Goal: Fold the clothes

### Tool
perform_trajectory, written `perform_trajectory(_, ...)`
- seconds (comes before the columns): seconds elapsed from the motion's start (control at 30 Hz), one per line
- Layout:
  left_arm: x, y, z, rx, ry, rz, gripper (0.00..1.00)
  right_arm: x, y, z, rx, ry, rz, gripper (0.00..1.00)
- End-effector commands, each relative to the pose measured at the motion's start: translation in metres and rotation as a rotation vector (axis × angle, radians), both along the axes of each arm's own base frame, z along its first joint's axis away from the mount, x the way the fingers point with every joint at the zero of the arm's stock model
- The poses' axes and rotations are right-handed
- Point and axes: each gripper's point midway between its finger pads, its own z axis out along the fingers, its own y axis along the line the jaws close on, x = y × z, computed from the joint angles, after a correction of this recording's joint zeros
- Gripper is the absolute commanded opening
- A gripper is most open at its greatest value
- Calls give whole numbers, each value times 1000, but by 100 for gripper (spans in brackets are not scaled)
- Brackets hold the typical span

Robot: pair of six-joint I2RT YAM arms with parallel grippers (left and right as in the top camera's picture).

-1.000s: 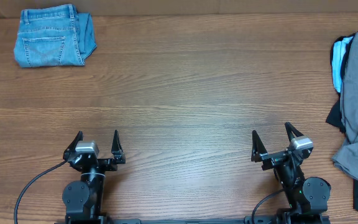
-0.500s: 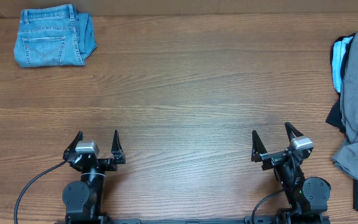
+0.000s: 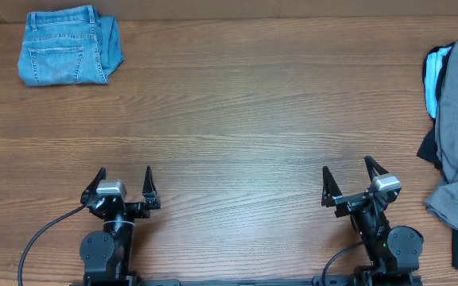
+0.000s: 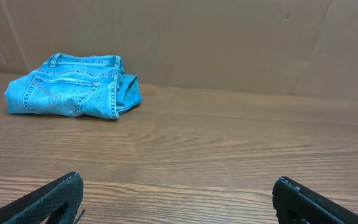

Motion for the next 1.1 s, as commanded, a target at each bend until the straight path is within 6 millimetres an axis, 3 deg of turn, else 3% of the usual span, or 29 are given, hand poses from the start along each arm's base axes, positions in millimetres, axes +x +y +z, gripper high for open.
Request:
perform_trajectory(0.0, 0, -2, 1, 21, -8, -13, 100, -4, 11, 15, 43, -60, 68, 100)
perform_trajectory(0.07, 0, -2, 1, 21, -8, -13, 100, -18, 40, 21, 162, -36, 259, 100)
perform_trajectory(0.13, 0, -2, 1, 21, -8, -13, 100, -42, 73, 17, 294, 81, 504, 100)
perform_trajectory(0.2, 0, -2, 1, 21, -8, -13, 100, -65, 95, 9, 358, 200, 682, 100)
perform_trajectory(0.43, 0, -2, 1, 21, -8, -13, 100, -69, 97, 18, 399, 197, 710, 100)
perform_trajectory(0.6, 0, -2, 1, 21, -8, -13, 100, -81, 94, 74, 334, -58, 738, 100)
perform_trajectory(0.73, 0, -2, 1, 21, -8, -13, 100, -68, 77, 104, 331, -138, 594, 100)
perform_trajectory(0.9, 0, -2, 1, 21, -8, -13, 100, -38, 58, 122, 273, -128, 422, 100)
perform_trajectory(1.07, 0, -2, 1, 21, -8, -13, 100, 27, 38, 138, 163, -28, 242, 100)
